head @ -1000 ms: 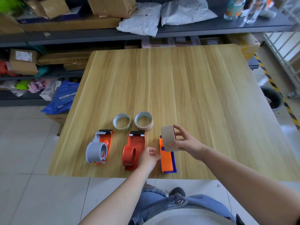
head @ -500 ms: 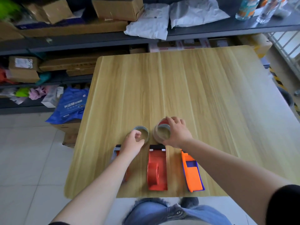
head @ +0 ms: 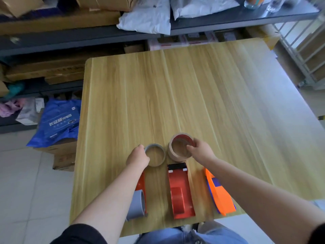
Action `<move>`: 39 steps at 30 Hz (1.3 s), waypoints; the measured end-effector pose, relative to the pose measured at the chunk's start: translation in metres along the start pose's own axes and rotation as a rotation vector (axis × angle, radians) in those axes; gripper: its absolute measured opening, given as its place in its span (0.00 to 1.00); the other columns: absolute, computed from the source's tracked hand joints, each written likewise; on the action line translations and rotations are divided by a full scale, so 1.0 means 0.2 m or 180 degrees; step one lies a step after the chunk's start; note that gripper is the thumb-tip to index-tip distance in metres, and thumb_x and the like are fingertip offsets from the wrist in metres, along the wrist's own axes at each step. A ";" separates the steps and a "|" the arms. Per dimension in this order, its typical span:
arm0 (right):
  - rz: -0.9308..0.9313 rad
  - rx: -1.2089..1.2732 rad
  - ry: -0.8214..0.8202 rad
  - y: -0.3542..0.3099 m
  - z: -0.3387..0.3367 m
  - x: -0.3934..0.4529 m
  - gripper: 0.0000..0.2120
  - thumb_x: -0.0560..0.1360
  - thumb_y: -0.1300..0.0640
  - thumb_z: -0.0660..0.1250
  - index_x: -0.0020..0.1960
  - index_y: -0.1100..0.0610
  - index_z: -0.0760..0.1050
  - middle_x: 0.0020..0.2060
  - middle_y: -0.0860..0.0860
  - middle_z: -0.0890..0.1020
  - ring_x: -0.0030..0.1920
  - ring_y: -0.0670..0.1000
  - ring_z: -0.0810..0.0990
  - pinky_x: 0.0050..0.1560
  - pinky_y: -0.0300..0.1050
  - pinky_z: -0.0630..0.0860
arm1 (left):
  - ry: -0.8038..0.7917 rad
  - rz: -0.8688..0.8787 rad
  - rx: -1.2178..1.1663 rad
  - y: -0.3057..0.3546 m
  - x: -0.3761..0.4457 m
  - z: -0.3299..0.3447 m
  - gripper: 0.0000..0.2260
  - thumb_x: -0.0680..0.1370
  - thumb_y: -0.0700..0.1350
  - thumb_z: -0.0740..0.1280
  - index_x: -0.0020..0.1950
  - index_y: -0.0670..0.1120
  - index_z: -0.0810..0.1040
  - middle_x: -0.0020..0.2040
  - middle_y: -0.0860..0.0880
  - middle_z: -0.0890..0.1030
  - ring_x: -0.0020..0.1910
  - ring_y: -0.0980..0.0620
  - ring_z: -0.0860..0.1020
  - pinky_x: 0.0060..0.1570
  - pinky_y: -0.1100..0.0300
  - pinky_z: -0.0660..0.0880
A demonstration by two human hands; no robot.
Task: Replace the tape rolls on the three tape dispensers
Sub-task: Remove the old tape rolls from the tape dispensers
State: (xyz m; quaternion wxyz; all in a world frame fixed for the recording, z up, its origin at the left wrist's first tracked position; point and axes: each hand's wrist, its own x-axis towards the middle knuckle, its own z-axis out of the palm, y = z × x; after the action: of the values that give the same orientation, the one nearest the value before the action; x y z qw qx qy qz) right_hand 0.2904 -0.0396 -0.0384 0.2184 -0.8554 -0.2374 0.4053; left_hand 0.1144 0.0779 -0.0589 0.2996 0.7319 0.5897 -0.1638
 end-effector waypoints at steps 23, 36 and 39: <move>0.0550 0.2050 -0.0927 -0.17 0.03 -0.01 0.22 0.80 0.42 0.53 0.55 0.59 0.74 0.55 0.56 0.78 0.54 0.54 0.77 0.41 0.43 0.77 | 0.0291 0.0489 -0.1838 0.22 -0.19 -0.27 0.11 0.73 0.35 0.65 0.52 0.48 0.73 0.40 0.46 0.80 0.30 0.48 0.81 0.37 0.52 0.82; 0.0662 0.2179 -0.1114 -0.14 0.08 0.02 0.23 0.79 0.46 0.58 0.71 0.56 0.65 0.69 0.51 0.68 0.70 0.52 0.66 0.65 0.49 0.70 | -0.1055 -0.0543 -0.2938 0.13 -0.12 -0.10 0.27 0.77 0.59 0.60 0.70 0.45 0.67 0.68 0.47 0.72 0.66 0.46 0.71 0.67 0.49 0.68; 0.0651 0.2092 -0.1045 -0.19 0.11 0.02 0.24 0.79 0.45 0.56 0.71 0.55 0.64 0.70 0.51 0.68 0.69 0.52 0.65 0.62 0.49 0.69 | -0.1115 -0.0588 -0.3071 0.16 -0.11 -0.07 0.29 0.78 0.63 0.53 0.73 0.46 0.63 0.72 0.45 0.69 0.69 0.46 0.69 0.66 0.52 0.69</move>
State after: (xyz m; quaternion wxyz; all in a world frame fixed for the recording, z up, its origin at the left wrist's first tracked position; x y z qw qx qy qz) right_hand 0.2668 -0.0040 -0.0319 0.3985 -0.6828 -0.0400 0.6111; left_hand 0.1384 0.0654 -0.0267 0.6813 0.4171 0.6013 -0.0191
